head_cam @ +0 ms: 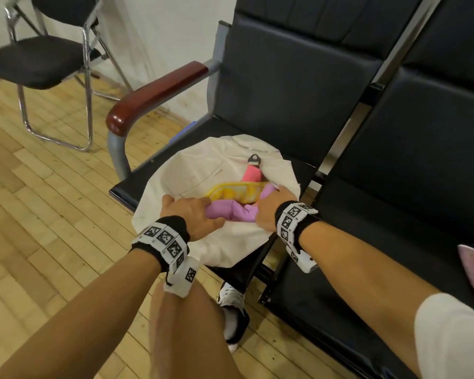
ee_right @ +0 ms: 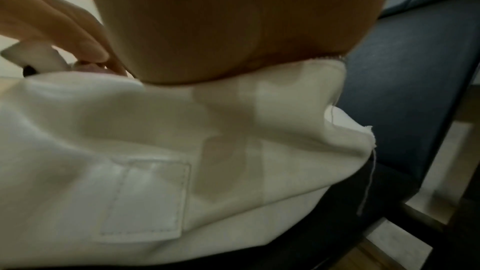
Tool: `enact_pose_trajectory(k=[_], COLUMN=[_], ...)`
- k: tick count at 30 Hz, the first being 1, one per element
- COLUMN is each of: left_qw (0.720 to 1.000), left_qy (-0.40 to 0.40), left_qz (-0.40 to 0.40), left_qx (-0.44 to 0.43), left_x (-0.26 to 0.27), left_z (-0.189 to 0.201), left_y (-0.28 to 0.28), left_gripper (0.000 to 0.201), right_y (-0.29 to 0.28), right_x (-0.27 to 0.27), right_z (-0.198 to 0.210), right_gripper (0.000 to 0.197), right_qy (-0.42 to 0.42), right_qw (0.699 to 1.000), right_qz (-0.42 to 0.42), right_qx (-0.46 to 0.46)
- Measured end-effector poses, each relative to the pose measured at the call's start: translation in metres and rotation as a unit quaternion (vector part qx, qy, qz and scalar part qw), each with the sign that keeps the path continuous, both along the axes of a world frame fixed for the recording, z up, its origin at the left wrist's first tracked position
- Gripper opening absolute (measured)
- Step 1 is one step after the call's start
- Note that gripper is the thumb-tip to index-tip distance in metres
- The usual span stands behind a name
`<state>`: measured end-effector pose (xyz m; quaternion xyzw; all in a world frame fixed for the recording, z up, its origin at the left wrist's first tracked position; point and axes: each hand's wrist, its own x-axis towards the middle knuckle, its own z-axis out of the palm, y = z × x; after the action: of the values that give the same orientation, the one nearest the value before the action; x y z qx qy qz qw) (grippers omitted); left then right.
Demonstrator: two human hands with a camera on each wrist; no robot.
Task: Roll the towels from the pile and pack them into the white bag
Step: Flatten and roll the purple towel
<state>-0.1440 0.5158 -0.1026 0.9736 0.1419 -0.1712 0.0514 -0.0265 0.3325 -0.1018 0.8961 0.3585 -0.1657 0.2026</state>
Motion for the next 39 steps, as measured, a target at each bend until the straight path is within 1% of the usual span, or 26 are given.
enact_pose_trajectory(k=[2,3,5,6,7,9,13,15,16,18,19,20,22,23,24,25,28,31,32,35,39], left_qw=[1.0,0.999,0.997,0.996,0.994,0.991,0.99,0.989,0.988,0.987,0.986,0.986,0.987,0.987,0.986,0.985,0.98,0.971,0.968,0.963,0.931], left_qy=[-0.004,-0.01,-0.032,-0.039,-0.044,-0.053,-0.083,-0.096,-0.095,-0.083,-0.068,-0.048,-0.005,0.008,0.012,0.003,-0.046,-0.111,-0.133,-0.189,-0.296], left_qz=[0.014,0.027,0.056,0.076,0.096,0.12,0.116,0.111,0.105,0.089,0.09,0.094,0.11,0.122,0.134,0.15,0.189,0.211,0.211,0.189,0.211], left_qx=[-0.014,-0.023,-0.031,-0.03,-0.028,-0.026,0.009,0.035,0.058,0.109,0.123,0.126,0.119,0.109,0.095,0.08,0.032,0.01,0.012,0.037,-0.001], left_x=[0.001,0.001,0.003,0.004,0.004,0.005,0.0,-0.001,-0.003,-0.004,-0.004,-0.004,-0.005,-0.006,-0.006,-0.006,-0.003,-0.001,-0.001,0.0,-0.002], left_z=[0.003,0.006,0.013,0.016,0.018,0.015,0.004,-0.001,-0.003,-0.009,-0.013,-0.016,-0.024,-0.026,-0.029,-0.029,-0.023,0.007,0.019,0.052,0.082], left_y=[-0.002,-0.002,0.002,0.006,0.012,0.024,0.037,0.038,0.039,0.043,0.046,0.05,0.056,0.057,0.059,0.06,0.066,0.068,0.066,0.06,0.052], left_gripper=[0.065,0.062,0.044,0.036,0.032,0.034,0.032,0.03,0.031,0.041,0.047,0.047,0.033,0.025,0.021,0.021,0.021,0.04,0.041,0.032,0.044], right_y=[-0.011,-0.013,-0.013,-0.012,-0.009,0.0,0.018,0.026,0.031,0.041,0.046,0.051,0.057,0.058,0.059,0.058,0.053,0.051,0.052,0.051,0.04], right_x=[-0.002,-0.006,-0.01,-0.011,-0.011,-0.013,-0.029,-0.035,-0.04,-0.047,-0.05,-0.054,-0.061,-0.064,-0.066,-0.067,-0.065,-0.06,-0.059,-0.057,-0.05], right_z=[0.004,0.005,0.005,0.007,0.007,0.008,0.017,0.016,0.015,0.014,0.012,0.01,0.005,0.004,0.004,0.005,0.006,0.008,0.009,0.023,0.044], right_gripper=[0.043,0.044,0.046,0.049,0.052,0.05,0.038,0.04,0.042,0.044,0.043,0.04,0.033,0.034,0.037,0.038,0.038,0.039,0.037,0.032,0.027], right_qy=[0.0,-0.005,-0.023,-0.03,-0.034,-0.031,-0.036,-0.017,-0.009,0.0,0.008,0.021,0.044,0.055,0.062,0.064,0.045,0.033,0.026,-0.004,-0.025], right_qw=[0.999,0.998,0.999,0.999,0.998,0.995,0.981,0.971,0.968,0.963,0.963,0.964,0.959,0.951,0.943,0.942,0.955,0.959,0.958,0.949,0.931], right_qz=[0.026,0.042,0.045,0.034,0.023,0.025,0.09,0.124,0.136,0.148,0.146,0.144,0.148,0.155,0.16,0.16,0.144,0.113,0.103,0.082,0.074], right_qx=[-0.043,-0.047,-0.017,0.008,0.039,0.095,0.171,0.202,0.213,0.227,0.226,0.224,0.237,0.262,0.284,0.289,0.257,0.256,0.265,0.304,0.357])
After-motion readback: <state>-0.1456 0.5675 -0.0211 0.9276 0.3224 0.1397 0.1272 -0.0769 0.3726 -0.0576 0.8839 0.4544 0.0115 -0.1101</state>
